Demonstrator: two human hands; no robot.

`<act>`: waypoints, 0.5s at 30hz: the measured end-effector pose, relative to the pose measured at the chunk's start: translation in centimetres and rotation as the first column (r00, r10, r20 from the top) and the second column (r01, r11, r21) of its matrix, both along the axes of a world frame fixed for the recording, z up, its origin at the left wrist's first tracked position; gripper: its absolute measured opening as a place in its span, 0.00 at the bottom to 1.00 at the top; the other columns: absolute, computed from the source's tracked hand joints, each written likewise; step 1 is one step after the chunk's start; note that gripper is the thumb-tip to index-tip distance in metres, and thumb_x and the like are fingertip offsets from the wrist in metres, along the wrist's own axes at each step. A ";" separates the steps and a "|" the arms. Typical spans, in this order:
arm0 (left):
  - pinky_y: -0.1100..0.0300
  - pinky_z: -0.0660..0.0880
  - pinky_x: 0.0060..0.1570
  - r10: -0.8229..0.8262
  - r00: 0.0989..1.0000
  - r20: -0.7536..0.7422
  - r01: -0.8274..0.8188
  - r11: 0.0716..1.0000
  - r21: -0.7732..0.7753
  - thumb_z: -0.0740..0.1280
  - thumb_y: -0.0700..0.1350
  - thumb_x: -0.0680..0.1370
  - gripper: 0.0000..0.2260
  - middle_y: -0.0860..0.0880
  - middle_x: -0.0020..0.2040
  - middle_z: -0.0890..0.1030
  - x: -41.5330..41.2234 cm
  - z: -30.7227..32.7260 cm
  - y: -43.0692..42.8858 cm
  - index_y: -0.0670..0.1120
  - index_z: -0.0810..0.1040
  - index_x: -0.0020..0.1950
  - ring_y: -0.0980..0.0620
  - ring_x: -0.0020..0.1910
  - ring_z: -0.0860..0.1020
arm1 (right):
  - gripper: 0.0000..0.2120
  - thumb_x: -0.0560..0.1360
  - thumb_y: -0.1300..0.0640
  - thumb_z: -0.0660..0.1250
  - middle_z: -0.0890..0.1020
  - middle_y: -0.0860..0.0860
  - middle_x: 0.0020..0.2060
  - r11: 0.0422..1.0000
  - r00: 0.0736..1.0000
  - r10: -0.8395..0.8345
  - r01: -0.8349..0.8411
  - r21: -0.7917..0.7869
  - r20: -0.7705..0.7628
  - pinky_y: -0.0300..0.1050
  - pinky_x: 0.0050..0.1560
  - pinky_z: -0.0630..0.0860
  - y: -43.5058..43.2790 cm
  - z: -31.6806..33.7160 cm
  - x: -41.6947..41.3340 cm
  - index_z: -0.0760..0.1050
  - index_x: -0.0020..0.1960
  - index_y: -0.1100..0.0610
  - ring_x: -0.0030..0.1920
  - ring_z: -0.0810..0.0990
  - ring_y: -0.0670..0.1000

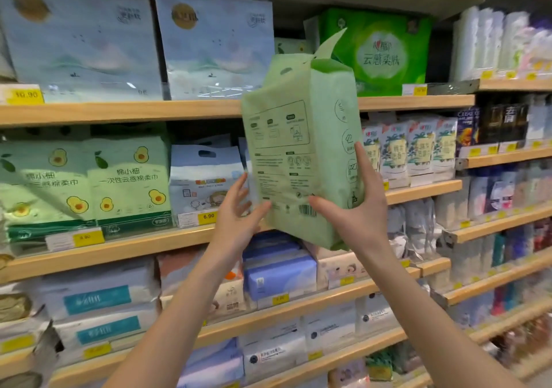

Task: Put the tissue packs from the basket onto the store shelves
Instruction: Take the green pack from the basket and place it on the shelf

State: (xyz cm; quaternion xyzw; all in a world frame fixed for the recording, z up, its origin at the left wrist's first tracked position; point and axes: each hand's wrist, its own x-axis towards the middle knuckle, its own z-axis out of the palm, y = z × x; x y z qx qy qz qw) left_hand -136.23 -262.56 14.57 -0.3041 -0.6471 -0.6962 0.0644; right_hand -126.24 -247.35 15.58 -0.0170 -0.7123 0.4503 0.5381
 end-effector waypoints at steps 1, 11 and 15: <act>0.57 0.74 0.59 0.095 0.989 -0.110 -0.095 0.995 0.007 0.68 0.44 0.75 0.25 0.52 0.67 0.71 0.4 0.2 -0.1 0.55 0.65 0.70 0.54 0.63 0.72 | 0.47 0.59 0.51 0.77 0.67 0.44 0.58 0.997 0.997 -0.076 0.076 -0.004 -0.008 0.45 0.59 0.69 -0.5 0.3 -0.5 0.54 0.68 0.32 0.59 0.68 0.40; 0.52 0.68 0.68 -0.118 0.886 -0.449 0.065 0.989 -0.130 0.57 0.54 0.77 0.27 0.59 0.72 0.61 3.0 0.7 2.3 0.69 0.49 0.72 0.67 0.66 0.67 | 0.32 0.69 0.45 0.66 0.76 0.59 0.55 0.743 0.763 -0.612 0.645 0.178 -0.209 0.58 0.51 0.74 -3.8 -0.3 -5.5 0.62 0.69 0.51 0.52 0.73 0.59; 0.52 0.68 0.68 -0.129 0.886 -0.445 0.114 0.992 -0.061 0.60 0.57 0.74 0.32 0.61 0.70 0.64 2.0 1.0 1.9 0.70 0.45 0.71 0.62 0.65 0.70 | 0.28 0.76 0.48 0.61 0.77 0.59 0.59 0.694 0.737 -0.581 0.670 0.263 -0.345 0.53 0.53 0.73 -4.9 -0.5 -5.7 0.58 0.70 0.59 0.54 0.72 0.57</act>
